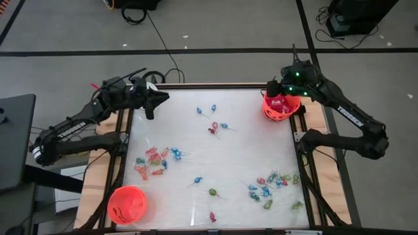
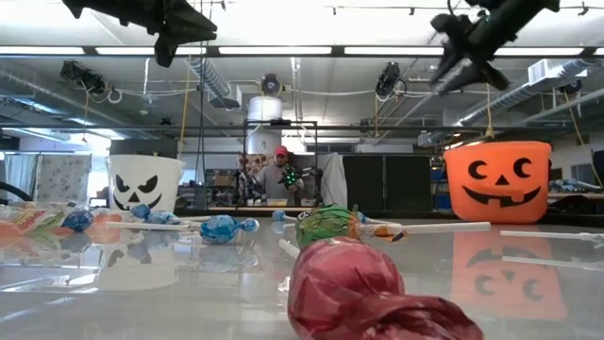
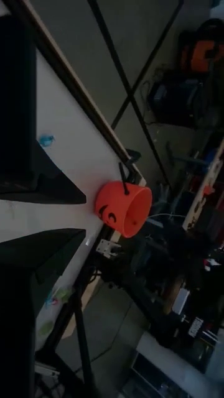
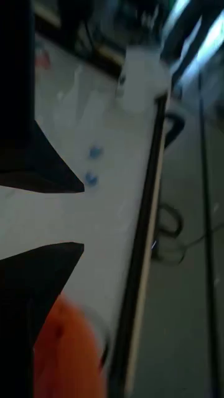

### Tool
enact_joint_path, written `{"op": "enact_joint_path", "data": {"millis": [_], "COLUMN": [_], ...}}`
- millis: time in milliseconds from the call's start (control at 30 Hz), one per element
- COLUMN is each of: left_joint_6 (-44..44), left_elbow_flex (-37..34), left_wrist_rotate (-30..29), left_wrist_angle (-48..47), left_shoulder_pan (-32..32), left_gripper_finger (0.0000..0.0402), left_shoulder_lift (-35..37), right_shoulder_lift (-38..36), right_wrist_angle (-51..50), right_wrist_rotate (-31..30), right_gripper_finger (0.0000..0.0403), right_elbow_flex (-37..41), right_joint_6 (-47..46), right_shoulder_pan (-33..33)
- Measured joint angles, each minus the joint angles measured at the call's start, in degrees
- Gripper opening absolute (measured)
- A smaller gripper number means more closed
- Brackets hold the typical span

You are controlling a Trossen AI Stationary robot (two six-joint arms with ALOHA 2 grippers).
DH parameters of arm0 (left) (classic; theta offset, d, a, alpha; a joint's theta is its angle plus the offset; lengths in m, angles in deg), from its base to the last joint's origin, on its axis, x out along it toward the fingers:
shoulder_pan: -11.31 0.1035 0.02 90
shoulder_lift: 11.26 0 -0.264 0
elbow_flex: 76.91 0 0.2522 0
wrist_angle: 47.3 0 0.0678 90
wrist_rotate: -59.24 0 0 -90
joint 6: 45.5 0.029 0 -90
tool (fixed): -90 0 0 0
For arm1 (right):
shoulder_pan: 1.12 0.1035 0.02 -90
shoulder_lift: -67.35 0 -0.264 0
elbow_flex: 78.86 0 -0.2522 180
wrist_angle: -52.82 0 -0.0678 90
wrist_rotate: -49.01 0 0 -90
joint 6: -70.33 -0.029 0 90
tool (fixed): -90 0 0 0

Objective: Sort candy by brand, put in halloween buckets
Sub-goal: Put the blue lollipop into the white bucket

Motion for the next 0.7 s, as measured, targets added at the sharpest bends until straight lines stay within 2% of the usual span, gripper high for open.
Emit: {"op": "enact_joint_path", "data": {"millis": [167, 333, 433, 700], "left_joint_6": [5.66, 5.77, 5.77, 5.94], "left_elbow_flex": [0.00, 0.00, 0.00, 0.00], "left_wrist_rotate": [-0.03, 1.96, 3.83, 3.74], "left_wrist_angle": [-0.19, 0.45, 0.74, 0.85], "left_shoulder_pan": [-0.68, -0.65, -0.68, -0.68], "left_gripper_finger": [0.0078, 0.0078, 0.0078, 0.0078], "left_shoulder_lift": [-0.35, -0.69, -0.72, -0.74], "right_shoulder_lift": [0.79, 4.68, 7.88, 16.59], "right_wrist_angle": [11.65, 23.33, 26.99, 33.50], "right_wrist_rotate": [-0.07, -0.14, -0.39, -1.33], "right_gripper_finger": [0.0149, 0.0149, 0.0149, 0.0149], "right_elbow_flex": [0.00, 0.00, 0.00, 0.02], "right_joint_6": [2.19, 2.81, 2.81, 3.75], "right_shoulder_pan": [7.49, 14.95, 18.48, 25.31]}}
